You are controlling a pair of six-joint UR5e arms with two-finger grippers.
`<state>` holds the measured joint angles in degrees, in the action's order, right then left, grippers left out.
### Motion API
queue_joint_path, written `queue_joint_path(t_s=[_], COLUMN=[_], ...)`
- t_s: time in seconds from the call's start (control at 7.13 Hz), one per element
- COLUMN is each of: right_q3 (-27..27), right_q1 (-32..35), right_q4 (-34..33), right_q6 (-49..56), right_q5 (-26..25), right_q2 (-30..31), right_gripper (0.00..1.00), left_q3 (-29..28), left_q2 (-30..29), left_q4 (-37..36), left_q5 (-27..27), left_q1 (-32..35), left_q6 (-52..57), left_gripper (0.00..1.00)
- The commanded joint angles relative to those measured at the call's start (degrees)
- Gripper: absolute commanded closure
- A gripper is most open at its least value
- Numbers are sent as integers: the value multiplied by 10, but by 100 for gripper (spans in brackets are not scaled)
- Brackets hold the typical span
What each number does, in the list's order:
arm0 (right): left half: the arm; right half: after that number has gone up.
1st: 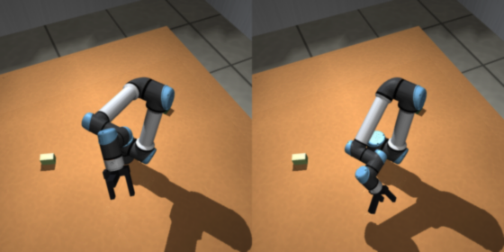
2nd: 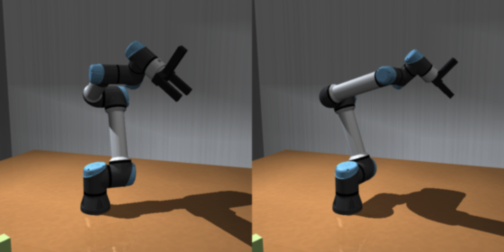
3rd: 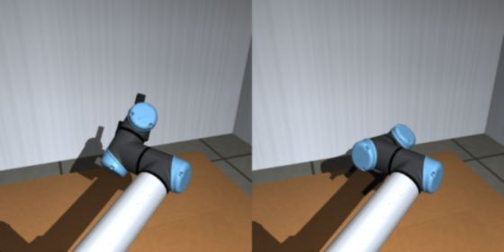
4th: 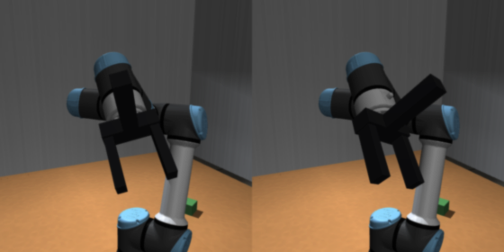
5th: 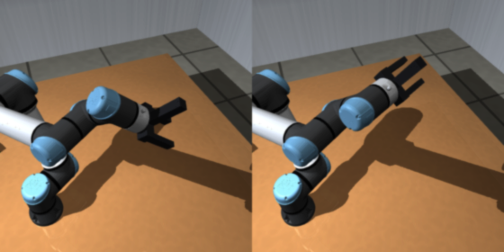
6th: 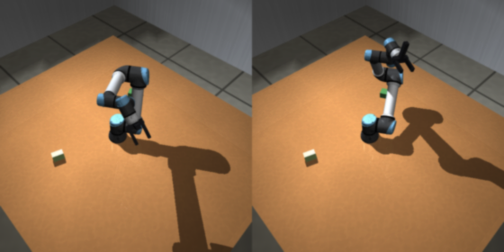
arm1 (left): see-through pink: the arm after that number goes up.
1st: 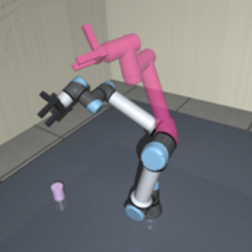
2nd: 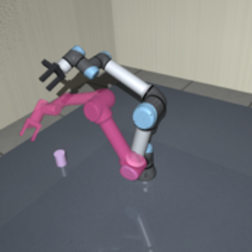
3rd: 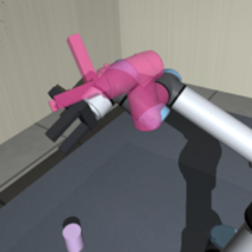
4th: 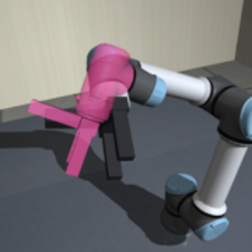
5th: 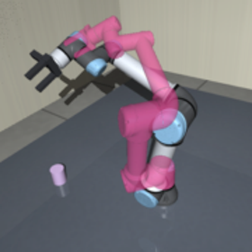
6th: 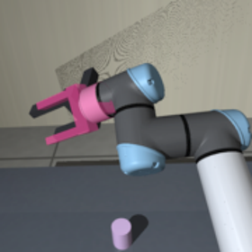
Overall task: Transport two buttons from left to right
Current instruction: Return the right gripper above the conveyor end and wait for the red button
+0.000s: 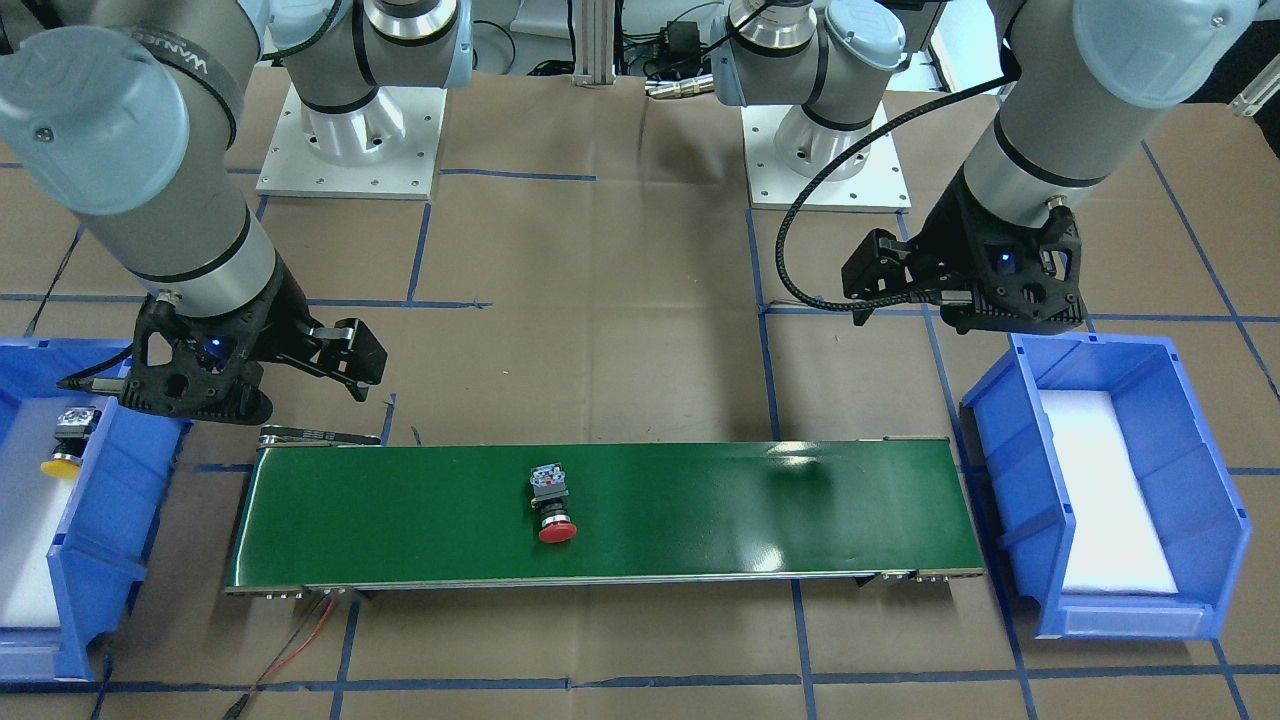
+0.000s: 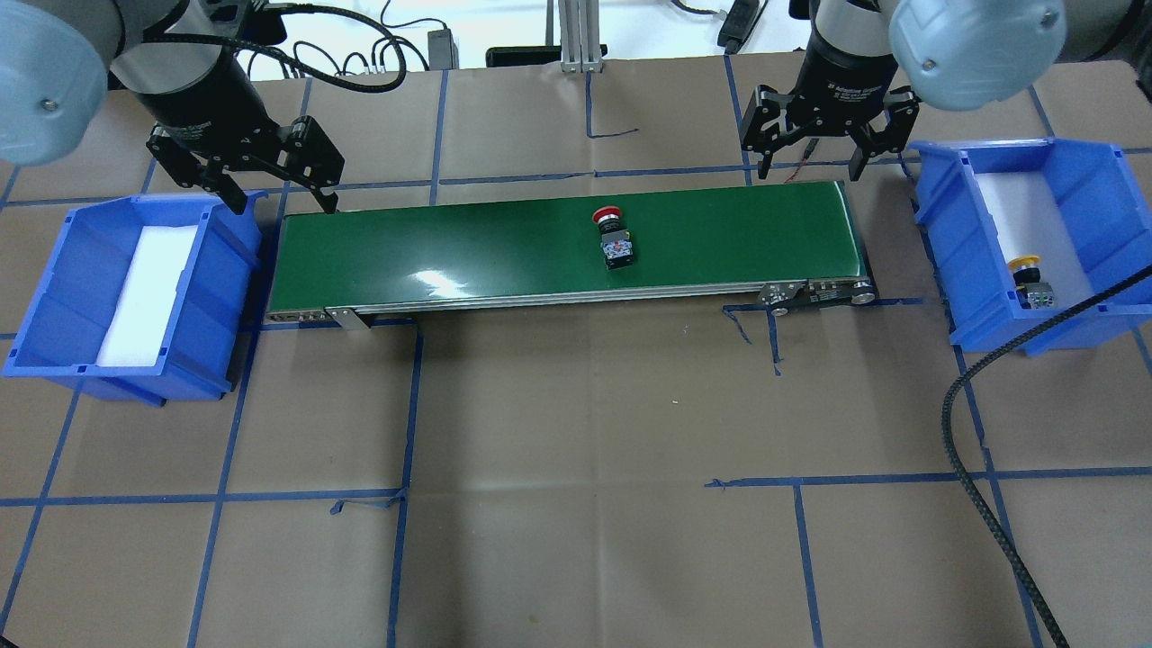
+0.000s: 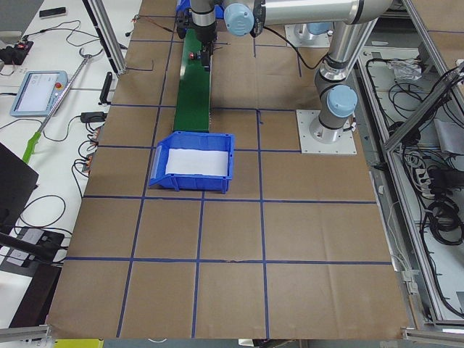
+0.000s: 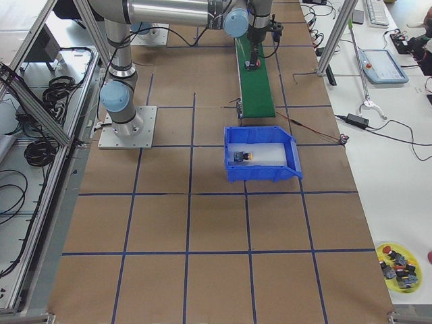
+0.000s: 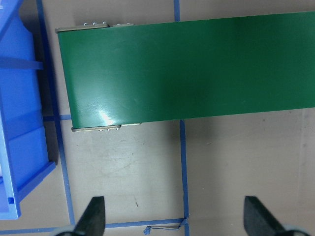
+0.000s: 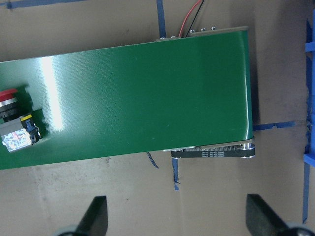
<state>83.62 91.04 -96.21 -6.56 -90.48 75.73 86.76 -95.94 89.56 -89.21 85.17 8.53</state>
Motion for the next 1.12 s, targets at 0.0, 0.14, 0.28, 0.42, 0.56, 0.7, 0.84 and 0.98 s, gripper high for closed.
queue_joint_path(t_s=[0.0, 0.14, 0.28, 0.42, 0.56, 0.7, 0.84, 0.98], right_q3=[4, 4, 3, 5, 15, 34, 39, 39], right_q1=[-1, -2, -2, -2, -2, -2, -2, -2], right_q4=[-46, -47, -60, -74, -75, -76, -76, -76], right_q6=[7, 4, -2, -3, -2, -3, -2, -3], right_q5=[0, 1, 3, 5, 5, 5, 5, 5], right_q2=[-20, -31, -41, -45, -46, -45, -42, -39], right_gripper=[0, 0, 0, 0, 0, 0, 0, 0], left_q3=[-3, -3, -2, -2, 0, -1, 1, 1], left_q2=[-1, -1, -1, 0, 0, 0, 0, 1], left_q4=[0, 0, 0, 0, 0, 0, 0, 0], left_q5=[0, 0, 0, 0, 0, 0, 0, 0], left_q1=[0, 0, 0, 0, 0, 0, 0, 0], left_q6=[0, 0, 0, 0, 0, 0, 0, 0], left_gripper=[0, 0, 0, 0, 0, 0, 0, 0])
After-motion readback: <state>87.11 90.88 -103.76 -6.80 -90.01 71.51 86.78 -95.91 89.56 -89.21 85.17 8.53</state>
